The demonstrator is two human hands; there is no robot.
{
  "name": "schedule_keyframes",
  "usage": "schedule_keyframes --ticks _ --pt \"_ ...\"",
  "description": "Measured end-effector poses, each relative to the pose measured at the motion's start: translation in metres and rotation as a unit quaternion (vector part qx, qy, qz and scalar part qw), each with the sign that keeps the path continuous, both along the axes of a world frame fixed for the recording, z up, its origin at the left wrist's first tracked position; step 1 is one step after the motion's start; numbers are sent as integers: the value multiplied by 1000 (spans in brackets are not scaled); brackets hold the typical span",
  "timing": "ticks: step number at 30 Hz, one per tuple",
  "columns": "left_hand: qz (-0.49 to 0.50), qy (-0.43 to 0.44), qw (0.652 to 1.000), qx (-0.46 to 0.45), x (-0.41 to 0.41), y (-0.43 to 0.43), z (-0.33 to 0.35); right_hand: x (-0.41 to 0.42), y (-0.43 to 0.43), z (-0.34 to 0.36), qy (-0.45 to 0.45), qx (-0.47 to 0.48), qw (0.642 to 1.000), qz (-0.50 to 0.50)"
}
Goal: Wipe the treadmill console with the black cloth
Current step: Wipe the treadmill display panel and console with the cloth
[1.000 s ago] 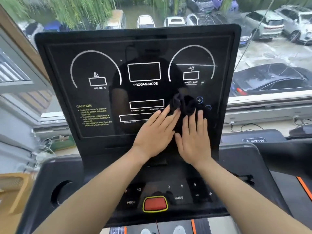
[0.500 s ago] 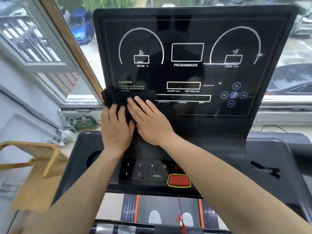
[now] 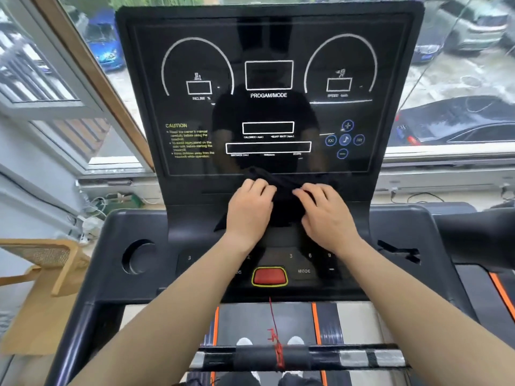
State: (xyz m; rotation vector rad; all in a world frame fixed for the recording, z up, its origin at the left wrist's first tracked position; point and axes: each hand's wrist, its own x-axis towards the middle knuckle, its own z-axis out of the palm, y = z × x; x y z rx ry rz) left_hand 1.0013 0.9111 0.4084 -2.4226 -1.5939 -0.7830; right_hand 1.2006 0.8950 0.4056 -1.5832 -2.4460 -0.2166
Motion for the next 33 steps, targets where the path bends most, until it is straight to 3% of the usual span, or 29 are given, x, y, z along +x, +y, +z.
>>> schedule_keyframes --ticks 7,13,21,25,33 --pt "-61 30 998 11 45 3 -1 24 5 3 82 66 991 -78" --pt "-8 15 1000 23 -43 -5 -1 -64 14 1 72 91 993 0" --pt "101 45 994 -22 -143 -14 10 -187 21 13 66 24 994 81" --pt "62 42 997 -1 -120 -9 8 -146 24 10 31 63 992 107" --pt "-26 42 998 43 7 6 2 4 15 3 87 87 992 1"
